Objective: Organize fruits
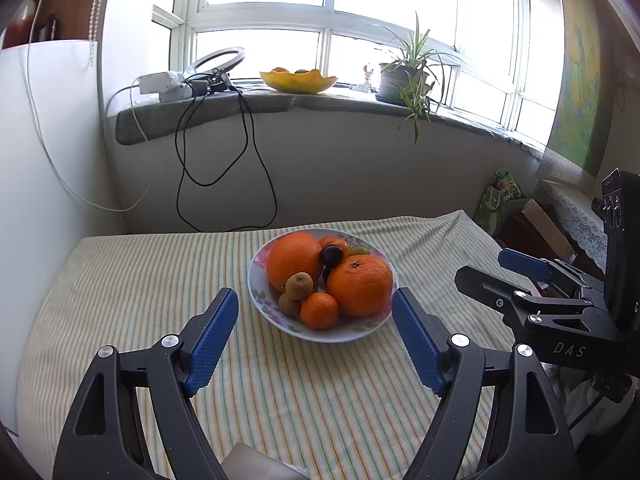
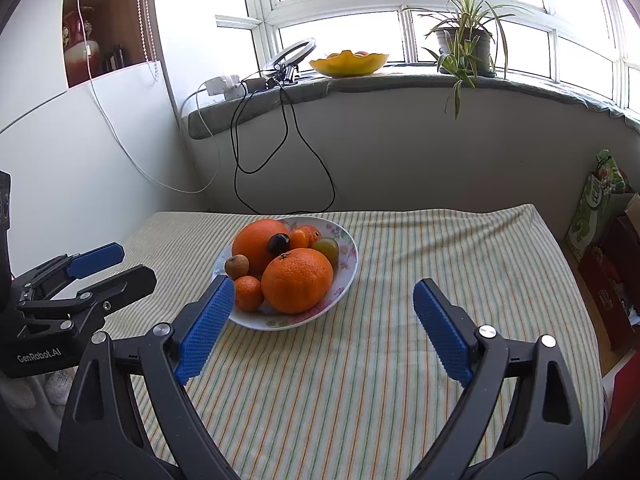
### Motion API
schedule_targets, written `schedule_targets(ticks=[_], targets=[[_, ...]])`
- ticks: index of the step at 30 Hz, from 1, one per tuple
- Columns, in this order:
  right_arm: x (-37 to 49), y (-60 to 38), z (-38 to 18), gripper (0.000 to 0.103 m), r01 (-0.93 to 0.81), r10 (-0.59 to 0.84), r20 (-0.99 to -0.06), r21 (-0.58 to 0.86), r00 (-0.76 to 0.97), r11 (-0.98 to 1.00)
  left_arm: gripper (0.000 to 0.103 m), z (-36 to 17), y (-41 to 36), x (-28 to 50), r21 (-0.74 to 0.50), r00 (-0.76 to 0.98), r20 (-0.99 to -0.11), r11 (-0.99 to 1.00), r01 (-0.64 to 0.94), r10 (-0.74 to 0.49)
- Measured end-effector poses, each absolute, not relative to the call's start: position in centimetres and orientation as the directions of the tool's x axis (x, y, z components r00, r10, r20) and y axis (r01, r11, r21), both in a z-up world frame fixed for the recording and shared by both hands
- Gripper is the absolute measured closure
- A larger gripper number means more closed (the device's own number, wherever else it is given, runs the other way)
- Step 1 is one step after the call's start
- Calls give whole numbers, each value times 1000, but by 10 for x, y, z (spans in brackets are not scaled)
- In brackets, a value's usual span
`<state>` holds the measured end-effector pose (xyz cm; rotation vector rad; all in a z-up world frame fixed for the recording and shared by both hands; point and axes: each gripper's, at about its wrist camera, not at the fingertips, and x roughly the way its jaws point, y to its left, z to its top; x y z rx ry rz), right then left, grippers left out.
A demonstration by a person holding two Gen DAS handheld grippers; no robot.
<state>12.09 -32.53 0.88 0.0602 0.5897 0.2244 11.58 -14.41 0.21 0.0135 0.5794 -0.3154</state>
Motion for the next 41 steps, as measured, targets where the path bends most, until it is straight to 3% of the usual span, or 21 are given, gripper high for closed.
schedule_targets(ticks=[41], targets=[[118,-328,4,10,-184,232,-558,142,797,973,24,0,-139,116,-83,792,-537,953,293,-290]])
